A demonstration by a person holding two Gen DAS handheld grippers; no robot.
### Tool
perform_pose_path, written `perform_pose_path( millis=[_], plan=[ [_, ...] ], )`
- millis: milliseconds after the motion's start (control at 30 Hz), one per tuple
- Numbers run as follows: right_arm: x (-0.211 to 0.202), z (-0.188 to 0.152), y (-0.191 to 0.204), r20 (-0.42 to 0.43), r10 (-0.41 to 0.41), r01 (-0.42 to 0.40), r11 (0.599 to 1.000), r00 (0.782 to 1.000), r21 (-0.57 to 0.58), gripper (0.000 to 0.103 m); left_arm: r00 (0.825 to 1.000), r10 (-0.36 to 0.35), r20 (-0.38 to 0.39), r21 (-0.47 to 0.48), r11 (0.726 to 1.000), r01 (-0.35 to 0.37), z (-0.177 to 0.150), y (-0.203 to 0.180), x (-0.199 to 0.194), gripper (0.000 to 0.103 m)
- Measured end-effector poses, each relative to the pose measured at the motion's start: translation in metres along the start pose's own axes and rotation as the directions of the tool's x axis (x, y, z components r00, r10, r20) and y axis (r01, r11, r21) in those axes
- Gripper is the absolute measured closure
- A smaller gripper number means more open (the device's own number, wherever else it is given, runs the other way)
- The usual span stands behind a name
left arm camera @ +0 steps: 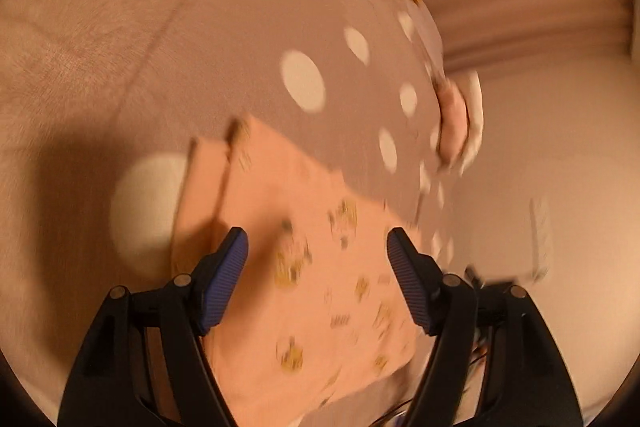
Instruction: Fold small clothes
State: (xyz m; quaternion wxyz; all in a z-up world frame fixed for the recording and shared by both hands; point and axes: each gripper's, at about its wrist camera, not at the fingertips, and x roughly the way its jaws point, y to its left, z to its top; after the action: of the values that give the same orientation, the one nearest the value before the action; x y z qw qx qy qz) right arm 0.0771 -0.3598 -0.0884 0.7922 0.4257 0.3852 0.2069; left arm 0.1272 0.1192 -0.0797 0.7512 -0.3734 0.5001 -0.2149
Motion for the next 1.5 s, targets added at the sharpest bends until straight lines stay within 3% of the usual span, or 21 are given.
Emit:
perform_pose_path(
  millis=[100,233,400,500,633,900,1300,1500],
  plan=[
    [-0.011,-0.024,0.011,-0.029,-0.07,0.066,0.989,0.997,-0.129,0.053,0.999,0.041,-0.012,0.137,0.99,-0.039,-0.031,-0.016,-0.006,0.031],
    [-0.005,-0.056,0.025,-0.048,-0.155,0.137,0.955,0.987,-0.261,0.053,0.993,0.117,-0.001,0.269,0.956,-0.112,-0.071,-0.021,-0.006,0.031],
    [0.001,-0.091,0.035,-0.054,-0.226,0.189,0.904,0.973,-0.384,0.053,0.985,0.175,0.009,0.351,0.921,-0.167,-0.108,-0.019,0.007,0.032],
    [0.006,-0.105,0.04,-0.067,-0.221,0.173,0.888,0.973,-0.425,0.053,0.983,0.183,0.003,0.375,0.911,-0.171,-0.123,-0.018,0.018,0.032],
    [0.023,-0.118,0.039,-0.11,-0.222,0.155,0.891,0.969,-0.427,0.053,0.978,0.207,0.023,0.38,0.903,-0.2,-0.137,-0.012,0.03,0.032],
    [0.035,-0.137,0.029,-0.113,-0.337,0.256,0.86,0.935,-0.442,0.053,0.986,0.158,0.042,0.346,0.924,-0.163,-0.146,0.0,0.024,0.031],
    [0.015,-0.145,0.024,-0.071,-0.383,0.324,0.855,0.921,-0.406,0.053,0.995,0.094,0.044,0.306,0.947,-0.103,-0.151,0.011,0.012,0.031],
    [0.01,-0.149,0.021,-0.058,-0.385,0.335,0.86,0.921,-0.384,0.053,0.995,0.094,0.046,0.305,0.947,-0.103,-0.154,0.012,0.01,0.031]
  ],
)
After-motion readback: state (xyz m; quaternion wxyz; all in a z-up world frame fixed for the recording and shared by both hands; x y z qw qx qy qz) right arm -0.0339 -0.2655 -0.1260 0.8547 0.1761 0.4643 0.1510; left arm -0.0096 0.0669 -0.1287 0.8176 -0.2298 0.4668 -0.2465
